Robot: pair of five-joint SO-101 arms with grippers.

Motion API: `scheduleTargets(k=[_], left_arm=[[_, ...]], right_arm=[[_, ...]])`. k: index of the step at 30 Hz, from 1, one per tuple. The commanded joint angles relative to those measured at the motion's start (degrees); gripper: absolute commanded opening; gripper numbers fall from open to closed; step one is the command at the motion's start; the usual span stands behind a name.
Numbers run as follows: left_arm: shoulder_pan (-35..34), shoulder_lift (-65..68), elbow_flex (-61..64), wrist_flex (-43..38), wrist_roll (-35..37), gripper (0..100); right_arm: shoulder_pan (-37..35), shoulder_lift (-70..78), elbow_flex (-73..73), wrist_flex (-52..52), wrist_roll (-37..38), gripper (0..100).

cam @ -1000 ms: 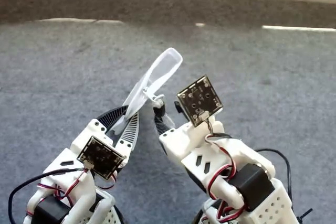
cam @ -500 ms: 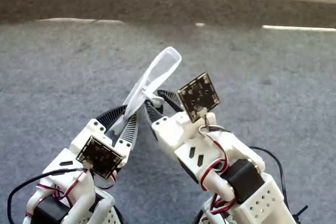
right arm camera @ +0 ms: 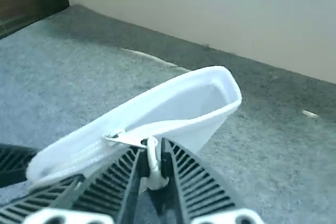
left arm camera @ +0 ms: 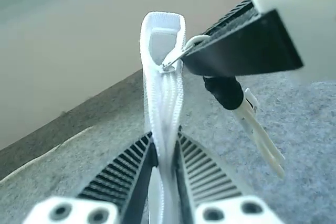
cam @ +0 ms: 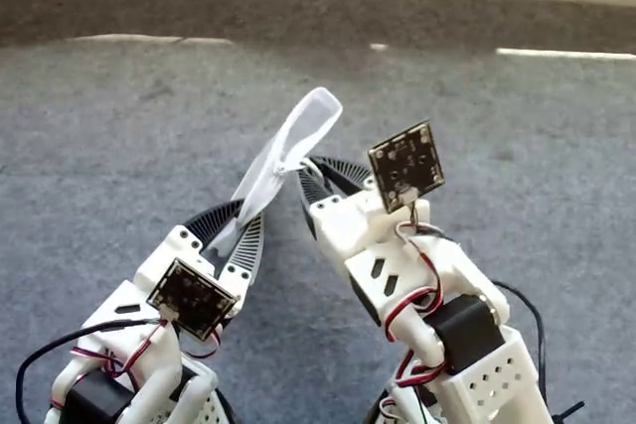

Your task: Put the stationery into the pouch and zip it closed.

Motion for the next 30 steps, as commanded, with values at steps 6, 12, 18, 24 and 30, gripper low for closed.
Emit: scheduleTargets(k=[6, 12, 18, 24, 30], left_arm=[[-0.66, -0.48, -0.31, 0.44, -0.35, 0], [-0.48, -0.57, -0.31, 1.32, -0.44, 0], [-0.75, -0.57, -0.31, 1.32, -0.44, 0], [-0.84, -0.57, -0.31, 1.41, -0.44, 0], [-0.84, -0.57, -0.31, 1.93, -0.44, 0]], right_arm=[[8.13, 0.31, -0.92, -8.22, -7.12, 0.4], [10.42, 4.97, -1.45, -10.15, -7.82, 0.4], [13.23, 16.13, -5.76, -13.85, -7.91, 0.4], [18.07, 21.14, -8.31, -15.87, -10.55, 0.4], [21.85, 27.56, -11.65, -15.87, -10.73, 0.4]])
